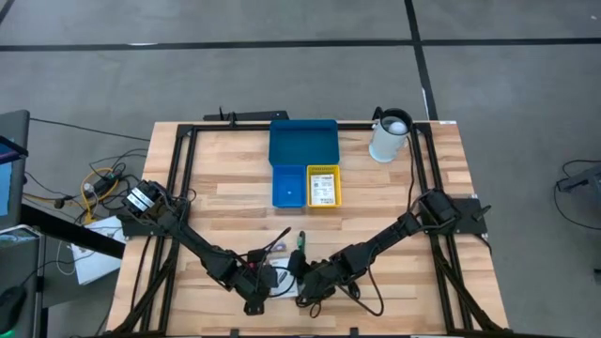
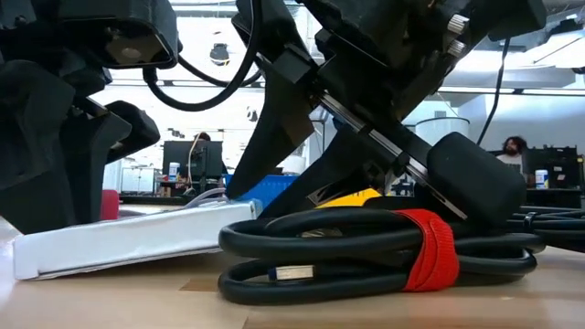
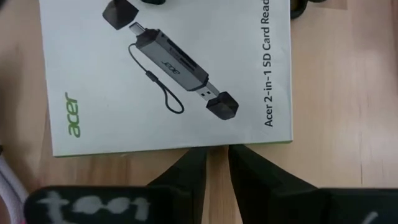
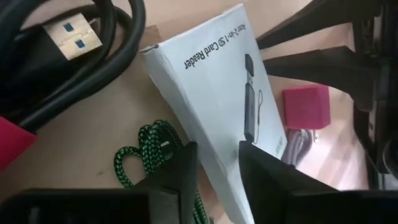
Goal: Pick and place items into bin
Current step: Put the white card reader box into the yellow bin
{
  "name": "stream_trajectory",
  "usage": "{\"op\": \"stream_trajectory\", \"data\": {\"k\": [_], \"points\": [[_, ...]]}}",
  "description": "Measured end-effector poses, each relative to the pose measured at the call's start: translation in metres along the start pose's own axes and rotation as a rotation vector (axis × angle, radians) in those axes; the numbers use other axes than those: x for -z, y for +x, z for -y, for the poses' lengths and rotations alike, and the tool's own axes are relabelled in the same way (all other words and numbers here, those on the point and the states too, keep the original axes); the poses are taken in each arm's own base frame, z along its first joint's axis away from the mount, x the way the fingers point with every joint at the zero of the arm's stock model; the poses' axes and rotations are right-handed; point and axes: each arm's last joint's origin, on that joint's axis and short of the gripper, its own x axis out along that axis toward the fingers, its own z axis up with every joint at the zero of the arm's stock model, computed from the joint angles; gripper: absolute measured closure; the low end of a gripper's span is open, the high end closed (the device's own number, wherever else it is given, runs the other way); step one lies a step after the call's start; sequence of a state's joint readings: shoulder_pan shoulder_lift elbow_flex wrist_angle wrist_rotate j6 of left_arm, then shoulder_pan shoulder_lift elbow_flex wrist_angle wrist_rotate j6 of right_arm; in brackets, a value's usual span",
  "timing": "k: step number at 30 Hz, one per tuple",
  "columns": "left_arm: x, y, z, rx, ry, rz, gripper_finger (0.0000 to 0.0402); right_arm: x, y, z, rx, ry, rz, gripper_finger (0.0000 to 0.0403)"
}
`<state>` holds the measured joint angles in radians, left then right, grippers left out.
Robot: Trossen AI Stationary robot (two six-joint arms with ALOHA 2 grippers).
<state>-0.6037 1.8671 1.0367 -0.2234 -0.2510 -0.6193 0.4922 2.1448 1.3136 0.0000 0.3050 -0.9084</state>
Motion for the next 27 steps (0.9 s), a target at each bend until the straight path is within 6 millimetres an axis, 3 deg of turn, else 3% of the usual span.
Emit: {"op": "stream_trajectory", "data": {"k": [6,18,27], "points": [[0.000,0.000,0.000,0.000,0.002,-0.006,0.0340,0.002,0.002,0.000,-0.016,0.024,0.011,0.0387],[0.000,0.000,-0.002,-0.019,-0.012,-0.002,0.0340,0.001,-0.003,-0.004,0.010,0.183,-0.081,0.0402],[-0.002,0.001,-0.002,-0.036,-0.028,0.026,0.0340,-0.010,-0.027,-0.001,0.088,0.155,-0.159,0.0402]]}}
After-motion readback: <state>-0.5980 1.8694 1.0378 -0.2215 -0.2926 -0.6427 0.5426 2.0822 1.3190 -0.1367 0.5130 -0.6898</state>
